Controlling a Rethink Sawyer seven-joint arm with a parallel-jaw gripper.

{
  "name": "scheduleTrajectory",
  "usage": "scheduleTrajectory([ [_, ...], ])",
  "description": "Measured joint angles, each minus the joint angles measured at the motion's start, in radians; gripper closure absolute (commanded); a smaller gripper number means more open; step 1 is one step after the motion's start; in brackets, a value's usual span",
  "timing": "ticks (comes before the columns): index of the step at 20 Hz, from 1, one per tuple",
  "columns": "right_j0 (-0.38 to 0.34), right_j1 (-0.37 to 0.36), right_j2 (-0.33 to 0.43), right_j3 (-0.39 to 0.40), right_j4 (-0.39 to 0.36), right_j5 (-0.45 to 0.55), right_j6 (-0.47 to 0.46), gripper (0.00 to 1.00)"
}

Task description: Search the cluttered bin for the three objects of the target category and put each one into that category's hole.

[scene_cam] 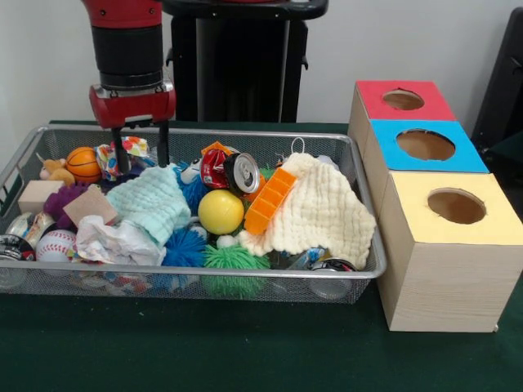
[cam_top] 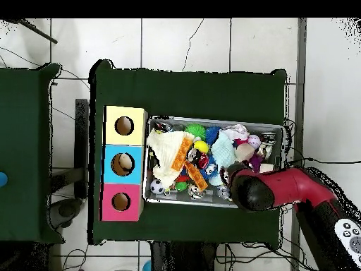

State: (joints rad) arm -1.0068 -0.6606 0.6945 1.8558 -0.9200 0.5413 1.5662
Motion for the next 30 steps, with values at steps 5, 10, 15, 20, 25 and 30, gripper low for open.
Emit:
scheduleTrajectory([
  [5,-0.021,0.011,0.005,0.007,-0.005,0.000,0.000,0.00],
  [10,-0.089,0.004,0.038,0.029,0.027,0.000,0.000,0.00],
  [15,-0.151,-0.007,0.071,0.048,0.056,0.000,0.000,0.00],
  [20,-0.189,-0.030,0.091,0.068,0.056,0.000,0.000,0.00],
  [25,-0.186,-0.055,0.092,0.101,0.037,0.000,0.000,0.00],
  [30,-0.156,-0.057,0.080,0.130,-0.031,-0.027,0.000,0.00],
])
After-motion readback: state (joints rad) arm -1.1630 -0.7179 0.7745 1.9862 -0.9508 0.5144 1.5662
